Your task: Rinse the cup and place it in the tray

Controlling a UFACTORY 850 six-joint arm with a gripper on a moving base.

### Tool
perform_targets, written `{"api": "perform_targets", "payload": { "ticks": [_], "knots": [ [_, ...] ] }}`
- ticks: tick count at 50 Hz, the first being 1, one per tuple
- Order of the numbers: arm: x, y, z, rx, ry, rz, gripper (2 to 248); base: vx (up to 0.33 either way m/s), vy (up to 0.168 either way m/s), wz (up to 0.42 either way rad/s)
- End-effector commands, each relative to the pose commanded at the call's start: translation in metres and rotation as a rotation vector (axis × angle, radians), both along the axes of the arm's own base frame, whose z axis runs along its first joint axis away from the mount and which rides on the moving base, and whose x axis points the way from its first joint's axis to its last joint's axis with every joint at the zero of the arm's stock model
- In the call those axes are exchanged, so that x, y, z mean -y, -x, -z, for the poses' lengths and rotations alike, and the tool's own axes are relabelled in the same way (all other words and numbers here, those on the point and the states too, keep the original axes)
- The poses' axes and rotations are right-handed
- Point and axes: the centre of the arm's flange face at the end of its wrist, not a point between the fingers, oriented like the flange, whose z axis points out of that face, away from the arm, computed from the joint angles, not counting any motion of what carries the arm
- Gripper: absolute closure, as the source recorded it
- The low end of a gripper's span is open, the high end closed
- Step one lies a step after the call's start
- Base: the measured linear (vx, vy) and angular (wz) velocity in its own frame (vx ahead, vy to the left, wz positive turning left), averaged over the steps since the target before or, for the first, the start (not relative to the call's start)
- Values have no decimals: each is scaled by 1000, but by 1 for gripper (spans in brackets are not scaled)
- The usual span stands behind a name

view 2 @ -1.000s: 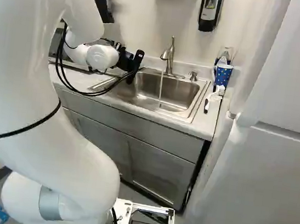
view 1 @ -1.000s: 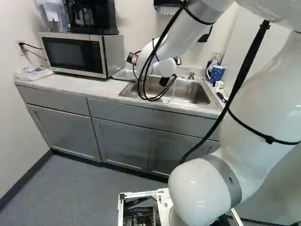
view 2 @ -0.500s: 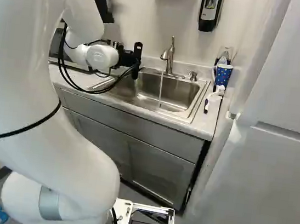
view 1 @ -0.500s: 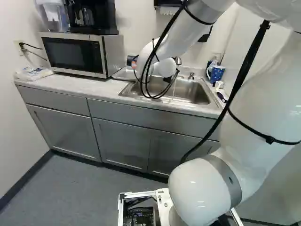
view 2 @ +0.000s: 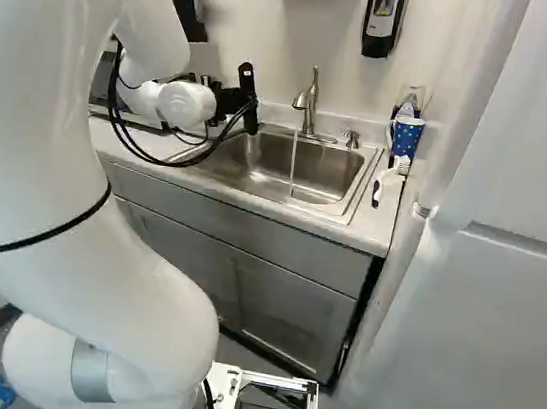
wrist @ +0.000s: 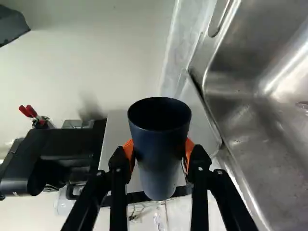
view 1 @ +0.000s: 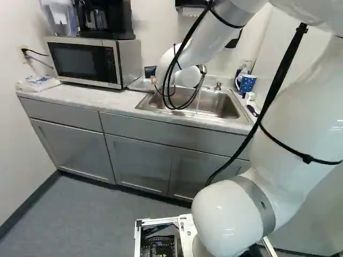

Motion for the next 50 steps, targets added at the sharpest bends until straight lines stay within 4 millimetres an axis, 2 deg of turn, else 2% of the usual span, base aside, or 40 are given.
{"api": "perform_targets", "payload": {
  "ticks": [50],
  "knots": [
    [0,0,0,106,506,-94,130,0,0,0]
  ]
}}
